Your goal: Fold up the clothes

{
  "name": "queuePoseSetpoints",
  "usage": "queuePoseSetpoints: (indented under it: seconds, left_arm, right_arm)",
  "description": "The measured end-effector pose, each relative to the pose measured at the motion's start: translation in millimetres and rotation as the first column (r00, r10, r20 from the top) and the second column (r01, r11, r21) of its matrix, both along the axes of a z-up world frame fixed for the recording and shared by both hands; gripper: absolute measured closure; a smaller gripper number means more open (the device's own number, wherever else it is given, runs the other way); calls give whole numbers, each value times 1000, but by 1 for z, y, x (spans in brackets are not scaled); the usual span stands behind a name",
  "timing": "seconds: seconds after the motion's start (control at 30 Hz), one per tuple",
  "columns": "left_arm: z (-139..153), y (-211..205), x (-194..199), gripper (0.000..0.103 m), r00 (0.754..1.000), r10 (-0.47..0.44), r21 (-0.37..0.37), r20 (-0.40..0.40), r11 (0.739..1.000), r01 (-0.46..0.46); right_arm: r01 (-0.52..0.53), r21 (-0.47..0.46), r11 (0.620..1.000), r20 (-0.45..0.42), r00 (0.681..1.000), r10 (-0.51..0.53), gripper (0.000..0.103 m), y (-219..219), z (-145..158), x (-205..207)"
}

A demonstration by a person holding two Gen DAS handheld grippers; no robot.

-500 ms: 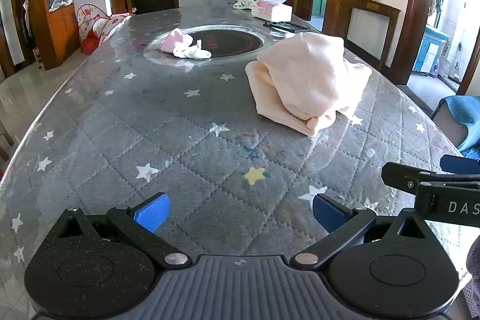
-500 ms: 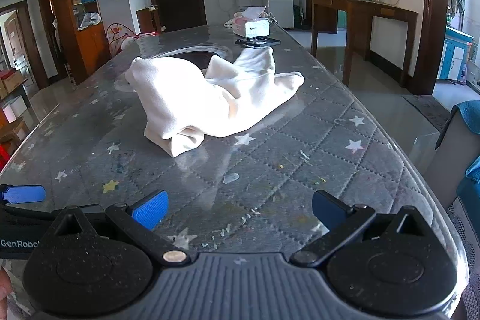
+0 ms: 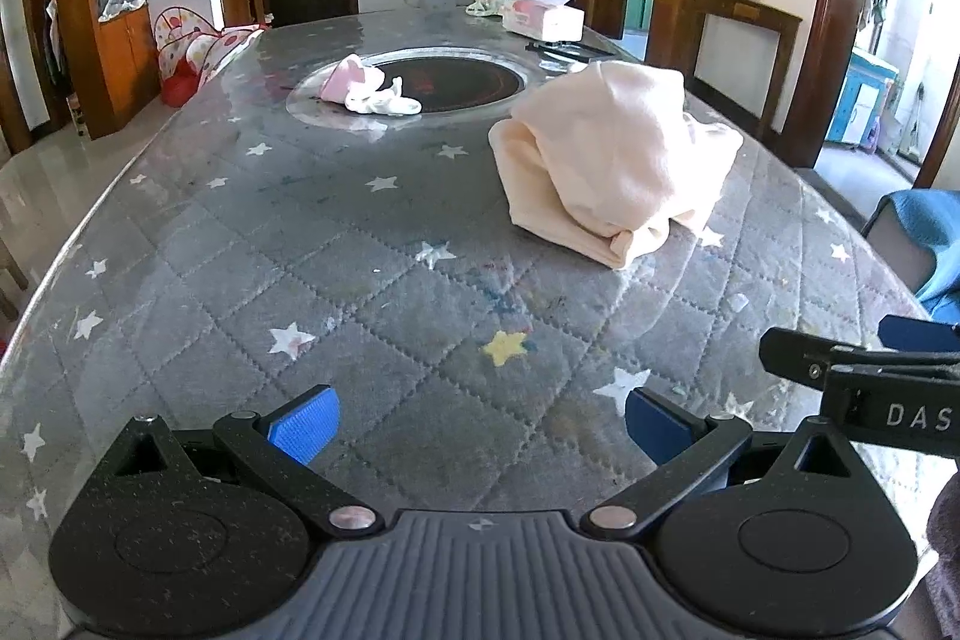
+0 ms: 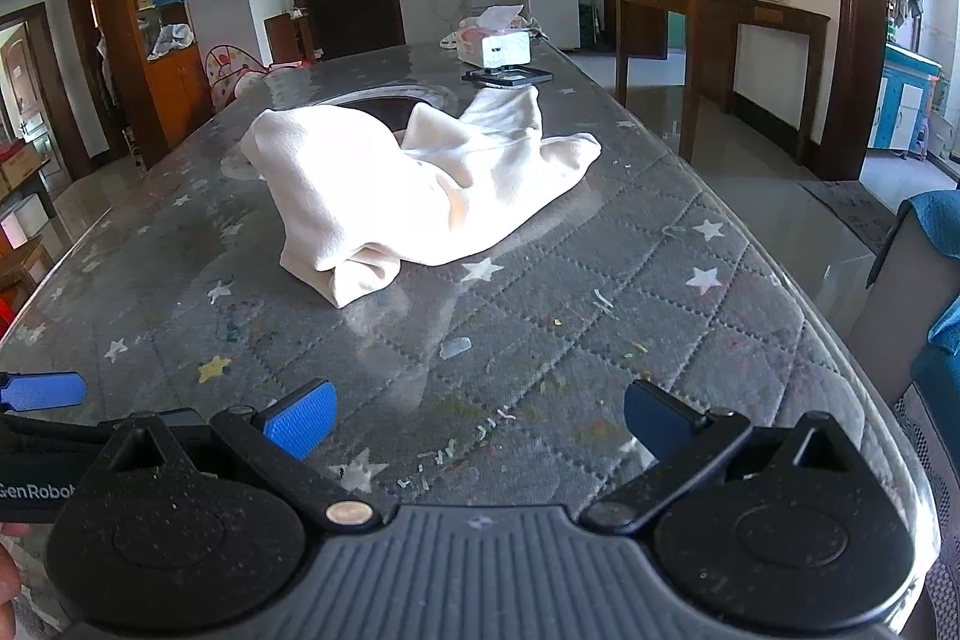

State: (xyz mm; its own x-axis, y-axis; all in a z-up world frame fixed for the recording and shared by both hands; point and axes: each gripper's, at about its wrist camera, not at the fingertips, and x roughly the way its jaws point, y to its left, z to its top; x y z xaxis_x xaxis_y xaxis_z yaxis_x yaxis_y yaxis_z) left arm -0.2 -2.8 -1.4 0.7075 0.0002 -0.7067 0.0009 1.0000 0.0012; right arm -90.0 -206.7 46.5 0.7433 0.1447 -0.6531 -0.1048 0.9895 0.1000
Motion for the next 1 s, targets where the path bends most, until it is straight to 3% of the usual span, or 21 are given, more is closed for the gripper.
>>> queuePoseSetpoints:
  seconds: [1.0]
  left_arm:
    - [-6,0,5,0,999,9,5,-45,1000,-9]
  right_arm:
    - [9,-14,1000,-32,999,-10,0,0,-6,3]
